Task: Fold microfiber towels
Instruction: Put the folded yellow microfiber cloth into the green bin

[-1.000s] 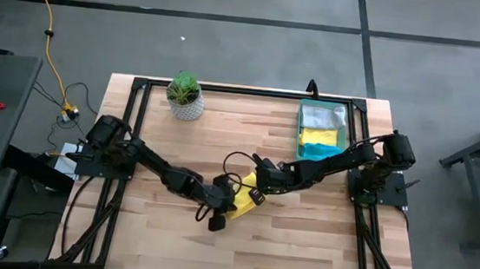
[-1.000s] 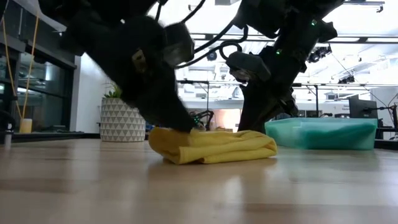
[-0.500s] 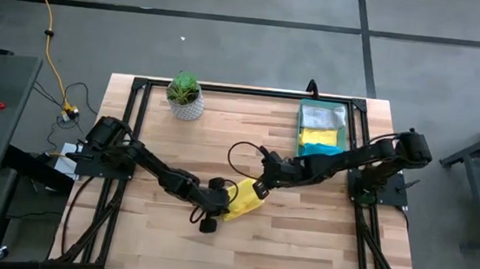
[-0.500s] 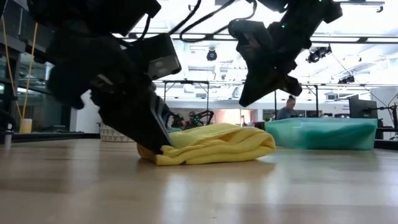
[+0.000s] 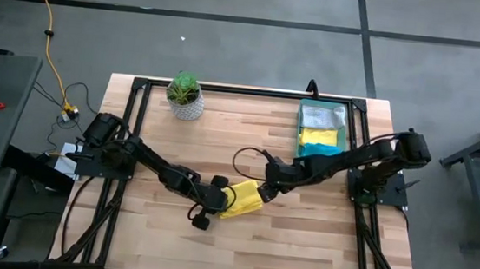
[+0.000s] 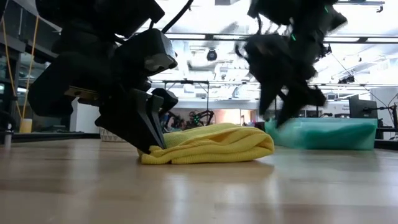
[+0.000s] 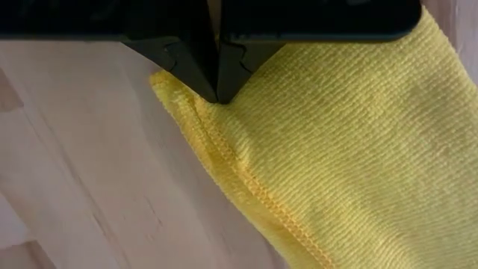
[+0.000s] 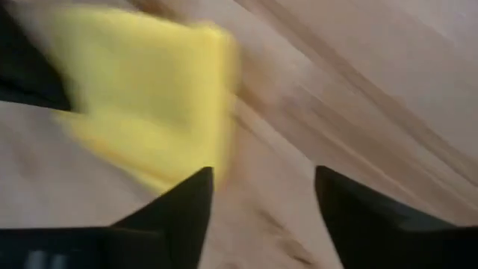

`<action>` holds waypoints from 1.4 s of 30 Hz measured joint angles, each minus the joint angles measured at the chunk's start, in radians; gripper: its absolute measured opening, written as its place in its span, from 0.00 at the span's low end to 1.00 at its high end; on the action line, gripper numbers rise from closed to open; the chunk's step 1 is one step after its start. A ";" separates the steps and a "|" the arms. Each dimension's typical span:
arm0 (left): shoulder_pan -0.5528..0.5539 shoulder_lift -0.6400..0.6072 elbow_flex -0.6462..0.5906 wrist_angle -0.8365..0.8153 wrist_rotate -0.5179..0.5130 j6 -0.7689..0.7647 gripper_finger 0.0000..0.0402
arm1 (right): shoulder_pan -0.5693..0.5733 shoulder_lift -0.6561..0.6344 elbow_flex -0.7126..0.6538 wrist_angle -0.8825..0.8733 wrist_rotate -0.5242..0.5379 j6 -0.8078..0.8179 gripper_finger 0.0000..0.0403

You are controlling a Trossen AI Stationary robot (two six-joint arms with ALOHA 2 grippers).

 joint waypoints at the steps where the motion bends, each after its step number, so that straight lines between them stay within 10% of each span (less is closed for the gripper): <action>1: 0.002 0.000 0.000 0.000 0.001 0.000 0.00 | 0.000 0.000 -0.031 0.002 -0.004 0.012 0.57; 11: 0.003 -0.010 -0.003 -0.010 -0.008 -0.007 0.00 | 0.012 -0.005 -0.344 0.703 -0.115 0.301 0.75; 42: 0.006 -0.010 -0.005 0.004 -0.007 0.003 0.00 | -0.002 0.302 -0.179 0.894 -0.121 0.304 0.75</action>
